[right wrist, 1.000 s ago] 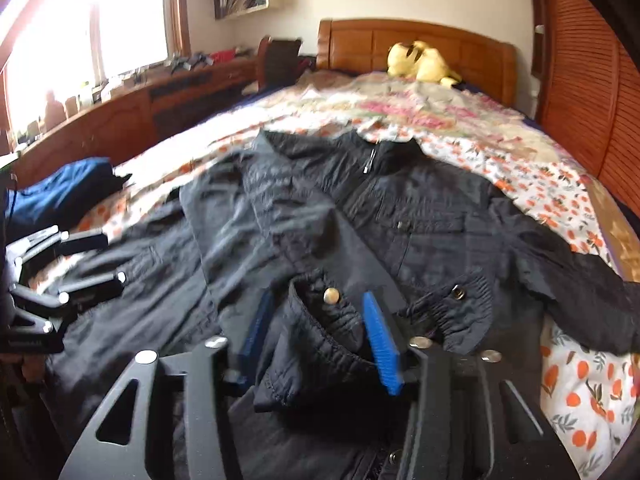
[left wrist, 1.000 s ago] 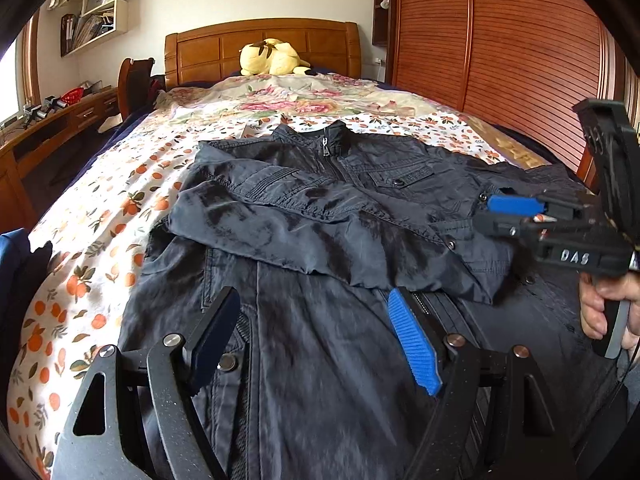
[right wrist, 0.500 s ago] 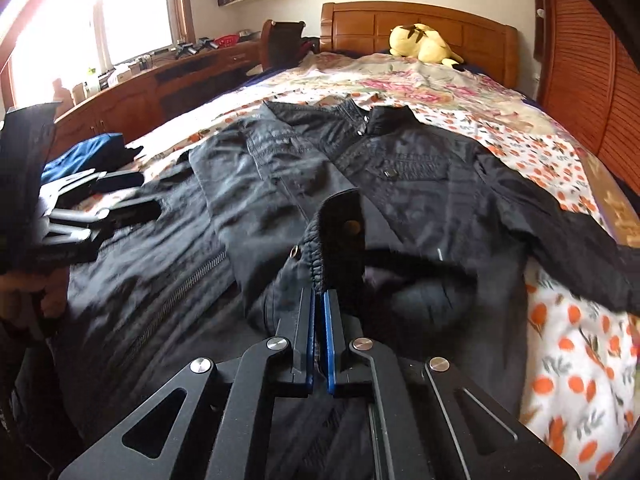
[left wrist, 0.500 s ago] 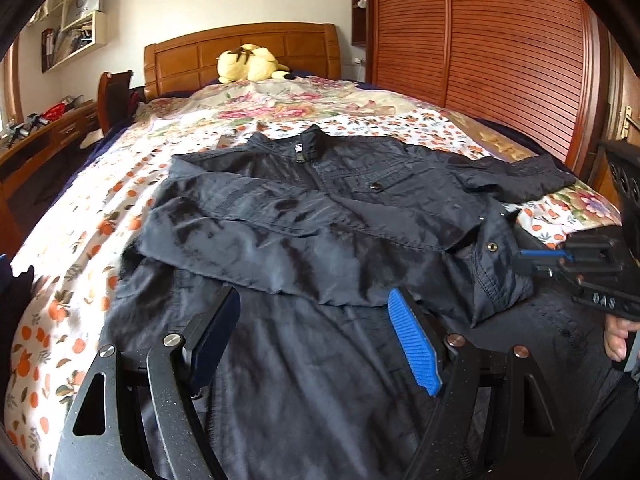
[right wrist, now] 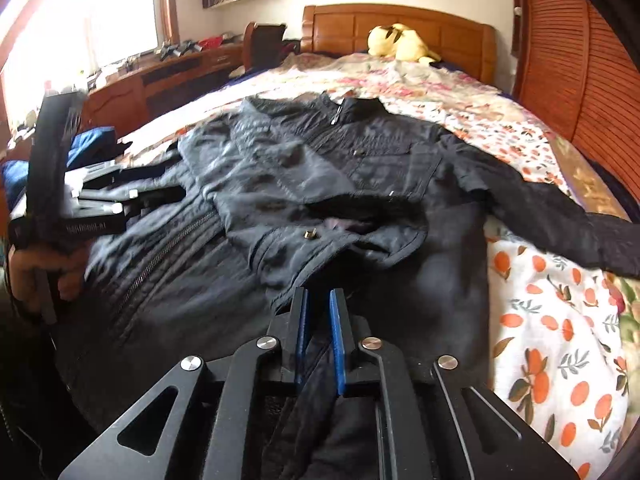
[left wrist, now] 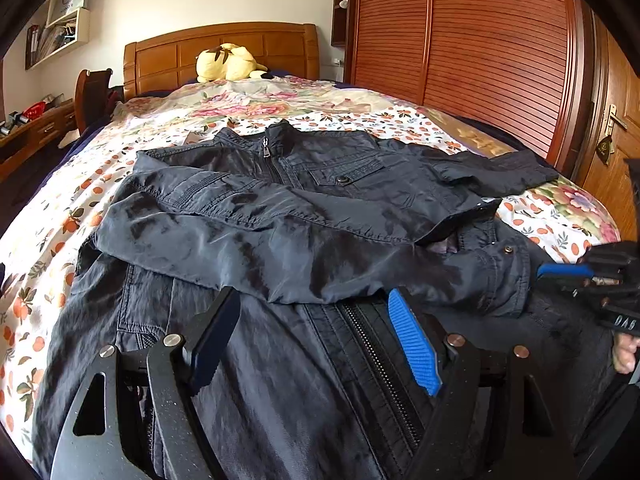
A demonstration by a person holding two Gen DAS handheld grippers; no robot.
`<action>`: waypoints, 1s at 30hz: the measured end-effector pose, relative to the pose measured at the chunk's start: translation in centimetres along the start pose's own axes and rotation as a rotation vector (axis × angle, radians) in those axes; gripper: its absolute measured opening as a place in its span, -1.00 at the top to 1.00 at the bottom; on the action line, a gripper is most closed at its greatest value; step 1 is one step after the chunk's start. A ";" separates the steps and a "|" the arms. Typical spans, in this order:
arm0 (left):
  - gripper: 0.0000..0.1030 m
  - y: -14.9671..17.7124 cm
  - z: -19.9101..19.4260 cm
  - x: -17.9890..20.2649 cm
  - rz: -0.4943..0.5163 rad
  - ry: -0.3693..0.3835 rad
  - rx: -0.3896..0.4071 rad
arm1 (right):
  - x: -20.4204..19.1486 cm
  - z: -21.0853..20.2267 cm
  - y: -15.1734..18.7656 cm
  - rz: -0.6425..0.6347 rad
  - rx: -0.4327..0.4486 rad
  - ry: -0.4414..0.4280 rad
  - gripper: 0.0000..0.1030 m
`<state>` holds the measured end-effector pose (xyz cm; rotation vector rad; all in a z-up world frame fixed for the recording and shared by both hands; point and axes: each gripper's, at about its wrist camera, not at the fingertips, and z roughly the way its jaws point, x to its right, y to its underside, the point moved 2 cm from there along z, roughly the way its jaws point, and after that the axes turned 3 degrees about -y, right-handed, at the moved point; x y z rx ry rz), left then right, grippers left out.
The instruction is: Fold large clothes
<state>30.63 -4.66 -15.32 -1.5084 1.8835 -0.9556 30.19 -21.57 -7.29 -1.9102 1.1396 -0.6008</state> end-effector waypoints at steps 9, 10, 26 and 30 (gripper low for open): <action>-0.50 0.4 -0.6 0.8 0.047 -0.004 0.044 | 1.4 0.0 -3.1 0.011 0.073 0.084 0.28; -0.50 0.4 -0.7 0.9 0.050 -0.005 0.046 | 1.6 0.4 -3.8 0.011 0.073 0.083 0.28; -0.50 0.7 -0.5 0.7 0.031 0.007 0.035 | 2.8 9.3 -3.0 0.069 -0.187 -0.126 0.28; -0.50 0.7 -0.3 0.8 0.035 0.005 0.026 | 1.9 9.0 -2.2 0.052 -0.182 -0.121 0.28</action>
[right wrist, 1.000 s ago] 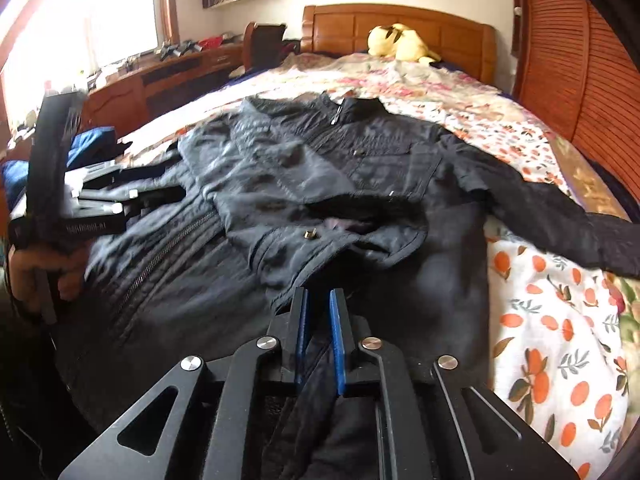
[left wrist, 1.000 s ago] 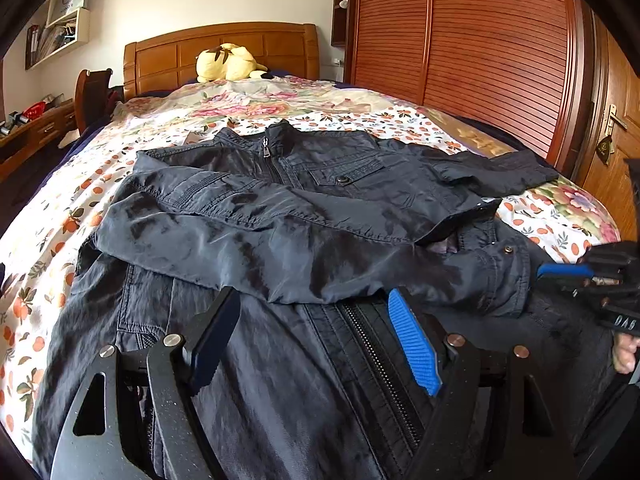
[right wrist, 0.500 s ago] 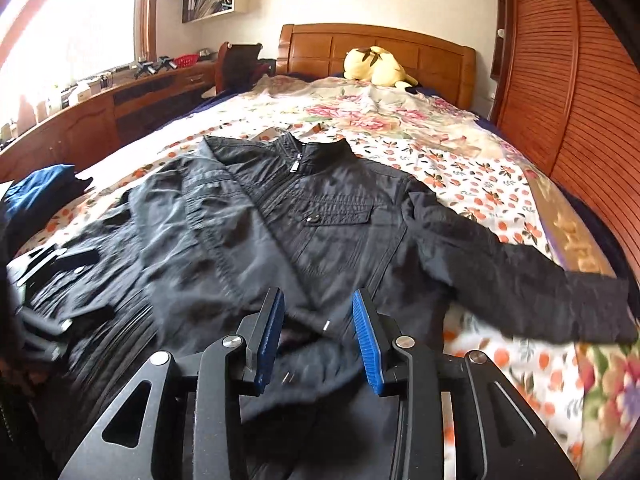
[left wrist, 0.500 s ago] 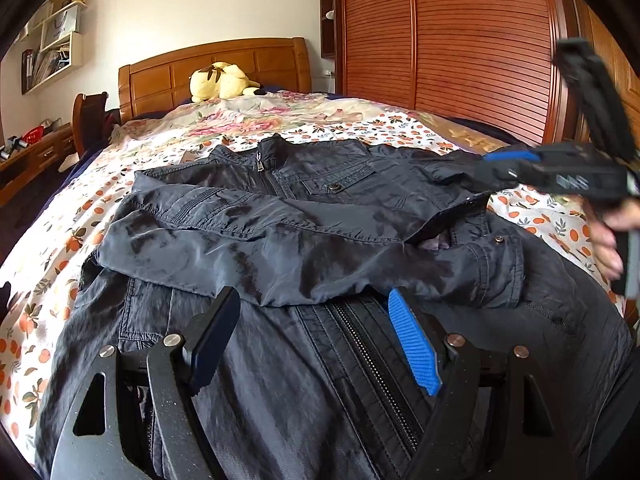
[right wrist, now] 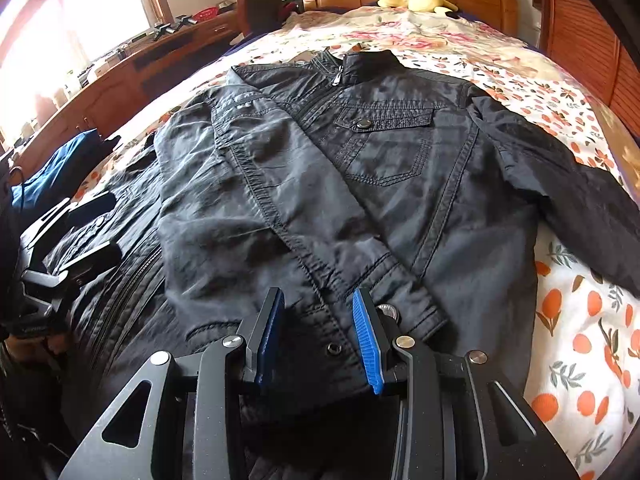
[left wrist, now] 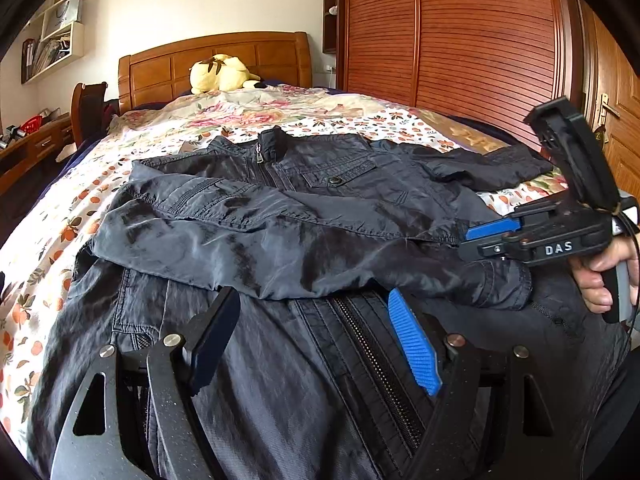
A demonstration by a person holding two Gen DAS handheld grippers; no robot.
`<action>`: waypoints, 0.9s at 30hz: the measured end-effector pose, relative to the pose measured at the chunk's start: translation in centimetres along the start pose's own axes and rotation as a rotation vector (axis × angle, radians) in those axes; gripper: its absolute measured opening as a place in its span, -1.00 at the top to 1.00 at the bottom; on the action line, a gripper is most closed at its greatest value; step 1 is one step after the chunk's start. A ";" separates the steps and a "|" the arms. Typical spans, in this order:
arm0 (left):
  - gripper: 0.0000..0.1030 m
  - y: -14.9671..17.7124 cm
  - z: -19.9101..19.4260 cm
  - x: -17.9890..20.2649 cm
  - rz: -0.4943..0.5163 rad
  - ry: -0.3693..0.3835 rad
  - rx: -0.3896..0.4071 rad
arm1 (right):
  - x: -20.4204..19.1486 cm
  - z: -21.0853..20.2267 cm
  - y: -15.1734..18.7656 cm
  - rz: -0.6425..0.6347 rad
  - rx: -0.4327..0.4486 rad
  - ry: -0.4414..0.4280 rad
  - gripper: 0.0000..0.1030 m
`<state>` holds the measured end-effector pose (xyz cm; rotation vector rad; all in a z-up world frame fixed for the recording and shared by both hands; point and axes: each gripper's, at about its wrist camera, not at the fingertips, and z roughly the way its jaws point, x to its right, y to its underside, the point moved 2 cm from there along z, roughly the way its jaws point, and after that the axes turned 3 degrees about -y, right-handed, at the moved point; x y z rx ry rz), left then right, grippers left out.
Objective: Fold large clothes
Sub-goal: 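Move the right gripper to the other sleeve cuff and grasp it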
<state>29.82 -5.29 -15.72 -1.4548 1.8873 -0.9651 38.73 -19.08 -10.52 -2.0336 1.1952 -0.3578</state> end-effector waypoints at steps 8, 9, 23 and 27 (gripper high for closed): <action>-0.50 0.1 0.3 0.1 0.007 -0.011 -0.005 | -1.4 0.1 0.1 -0.058 0.005 0.074 0.28; -0.50 0.1 0.3 0.1 0.007 -0.012 -0.004 | -1.4 0.1 -0.1 -0.059 0.007 0.076 0.28; -0.50 0.1 0.2 0.0 0.002 -0.004 0.001 | 0.1 -5.6 1.0 -0.014 0.142 0.172 0.22; -0.50 0.1 0.2 0.0 0.002 -0.001 -0.004 | 2.6 -7.1 1.6 0.065 0.183 0.239 0.07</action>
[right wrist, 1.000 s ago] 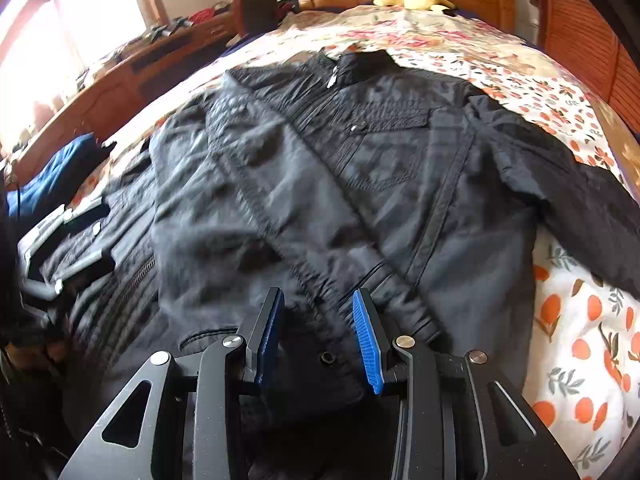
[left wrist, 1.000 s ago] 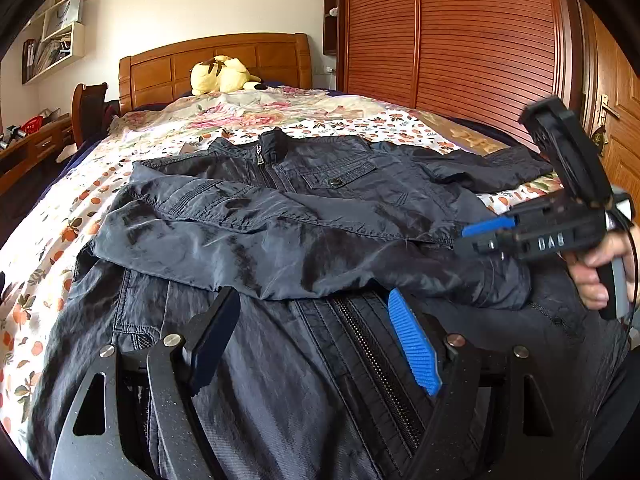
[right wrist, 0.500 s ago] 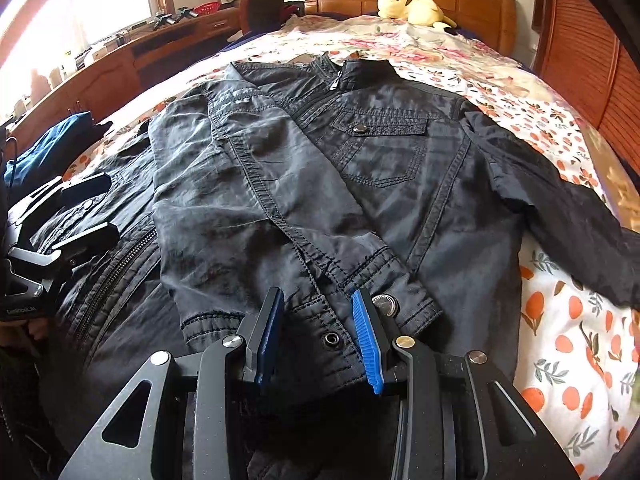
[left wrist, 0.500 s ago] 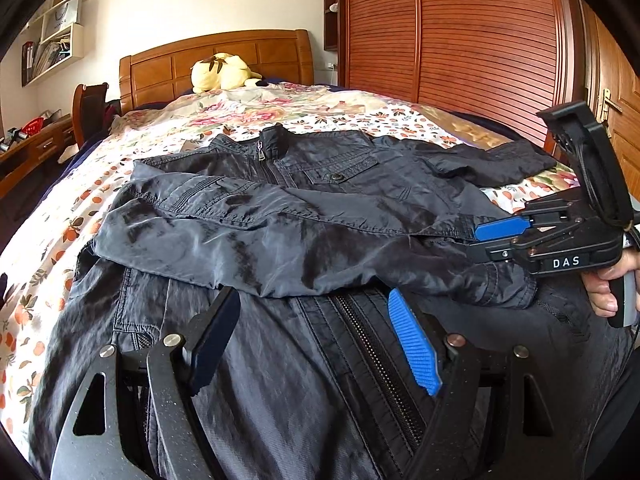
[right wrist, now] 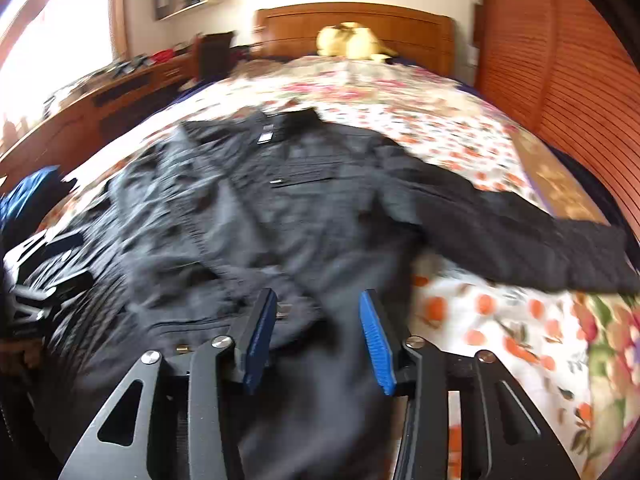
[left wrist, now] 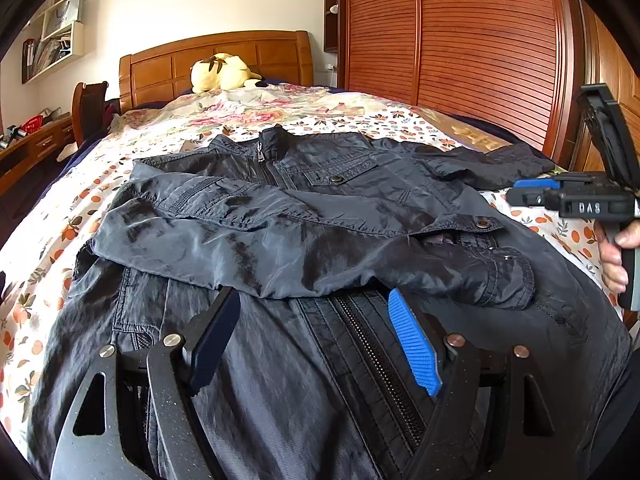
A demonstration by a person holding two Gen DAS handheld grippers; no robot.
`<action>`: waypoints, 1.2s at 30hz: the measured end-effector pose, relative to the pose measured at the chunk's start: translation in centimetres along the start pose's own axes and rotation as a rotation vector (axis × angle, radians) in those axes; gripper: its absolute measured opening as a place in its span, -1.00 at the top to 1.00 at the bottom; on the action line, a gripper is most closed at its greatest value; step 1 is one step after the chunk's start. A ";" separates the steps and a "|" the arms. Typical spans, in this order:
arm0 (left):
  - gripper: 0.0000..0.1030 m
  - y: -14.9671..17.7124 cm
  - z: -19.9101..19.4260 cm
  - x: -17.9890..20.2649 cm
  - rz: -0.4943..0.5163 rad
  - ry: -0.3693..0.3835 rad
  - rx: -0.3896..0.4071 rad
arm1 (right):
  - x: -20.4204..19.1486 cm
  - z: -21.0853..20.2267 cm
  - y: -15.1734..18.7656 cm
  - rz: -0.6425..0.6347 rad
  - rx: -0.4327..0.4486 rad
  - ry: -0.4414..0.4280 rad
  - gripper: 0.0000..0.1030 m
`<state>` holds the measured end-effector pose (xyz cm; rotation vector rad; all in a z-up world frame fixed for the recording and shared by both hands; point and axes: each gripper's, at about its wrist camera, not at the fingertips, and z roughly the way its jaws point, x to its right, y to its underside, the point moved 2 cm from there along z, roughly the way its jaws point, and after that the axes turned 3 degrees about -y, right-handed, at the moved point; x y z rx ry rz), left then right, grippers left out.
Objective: Fold large clothes
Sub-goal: 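Move the right gripper to the other sleeve cuff and grasp it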
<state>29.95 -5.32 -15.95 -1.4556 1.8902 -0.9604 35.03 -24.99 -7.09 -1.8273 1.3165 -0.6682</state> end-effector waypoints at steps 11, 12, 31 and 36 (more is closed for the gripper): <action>-0.50 -1.5 -0.9 0.8 -0.012 0.042 0.031 | 10.1 -2.2 0.4 0.024 -0.069 0.250 -0.12; -0.50 -1.7 -1.0 1.0 -0.014 0.050 0.036 | 11.3 -2.2 0.3 0.036 -0.073 0.277 -0.12; -0.50 -2.6 -1.1 3.3 0.008 0.108 0.073 | 30.4 2.9 -1.2 0.477 -0.124 0.596 -0.14; -0.50 -2.6 -1.2 3.2 0.002 0.111 0.073 | 32.3 5.4 -1.5 0.553 -0.171 0.555 -0.16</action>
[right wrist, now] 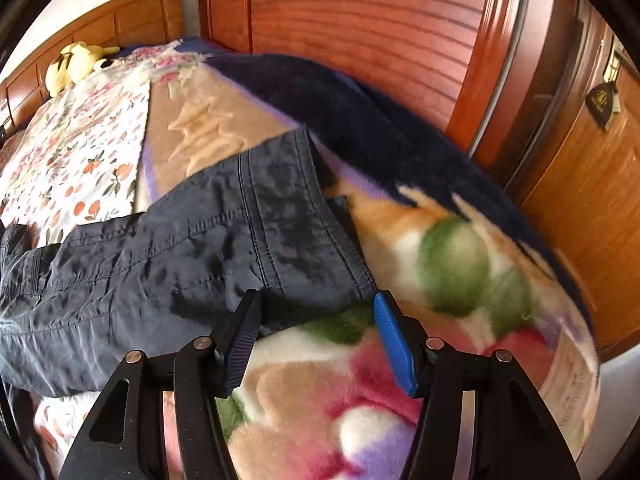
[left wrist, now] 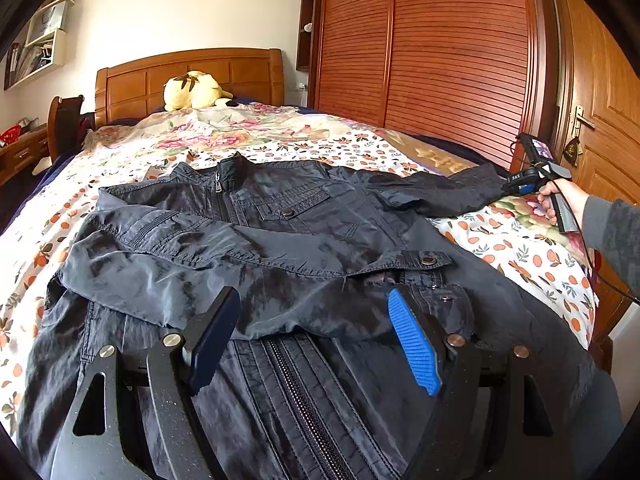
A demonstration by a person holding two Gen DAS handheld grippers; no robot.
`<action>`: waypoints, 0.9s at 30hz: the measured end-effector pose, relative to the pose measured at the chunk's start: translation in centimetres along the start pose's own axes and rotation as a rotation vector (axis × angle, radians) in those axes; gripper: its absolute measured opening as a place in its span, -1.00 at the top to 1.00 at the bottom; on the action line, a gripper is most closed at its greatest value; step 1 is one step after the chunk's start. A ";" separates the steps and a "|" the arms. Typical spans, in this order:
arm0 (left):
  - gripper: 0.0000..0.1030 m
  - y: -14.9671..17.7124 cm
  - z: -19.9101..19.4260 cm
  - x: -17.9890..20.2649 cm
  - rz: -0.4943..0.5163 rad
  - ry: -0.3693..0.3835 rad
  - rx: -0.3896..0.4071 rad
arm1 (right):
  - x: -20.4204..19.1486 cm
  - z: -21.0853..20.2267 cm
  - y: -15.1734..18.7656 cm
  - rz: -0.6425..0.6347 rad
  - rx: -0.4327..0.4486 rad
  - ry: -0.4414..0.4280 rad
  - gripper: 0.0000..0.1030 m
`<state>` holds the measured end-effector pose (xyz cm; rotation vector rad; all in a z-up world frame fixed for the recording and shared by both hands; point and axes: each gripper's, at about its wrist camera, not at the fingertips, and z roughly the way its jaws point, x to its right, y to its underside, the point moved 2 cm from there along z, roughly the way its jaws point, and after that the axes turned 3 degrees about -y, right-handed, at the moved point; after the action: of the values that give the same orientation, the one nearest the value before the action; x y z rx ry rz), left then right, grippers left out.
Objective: Fold large clothes
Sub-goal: 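Move the right gripper to the other sleeve cuff and grasp it, then lift the sleeve with the right gripper and fold it across the jacket front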
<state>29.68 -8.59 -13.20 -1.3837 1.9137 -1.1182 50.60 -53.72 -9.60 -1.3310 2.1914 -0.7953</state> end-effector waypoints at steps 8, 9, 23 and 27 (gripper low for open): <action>-0.50 0.1 0.1 0.0 0.017 -0.015 -0.011 | -3.0 0.1 -1.5 -0.148 0.047 0.017 0.74; -0.50 0.1 0.0 0.0 0.019 -0.018 -0.010 | -3.8 -0.6 -1.6 -0.165 0.085 0.010 0.75; -0.50 0.6 -4.0 -1.3 0.026 -0.037 0.001 | -14.9 -14.9 -0.6 -0.404 0.335 -0.148 0.75; -0.50 0.8 -5.7 -2.3 0.020 -0.053 0.008 | -17.7 -19.5 1.0 -0.462 0.386 -0.199 0.75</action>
<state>25.49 -4.49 -11.04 -1.3730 1.8794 -1.0679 45.13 -32.71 5.38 -1.6426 1.4955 -1.1293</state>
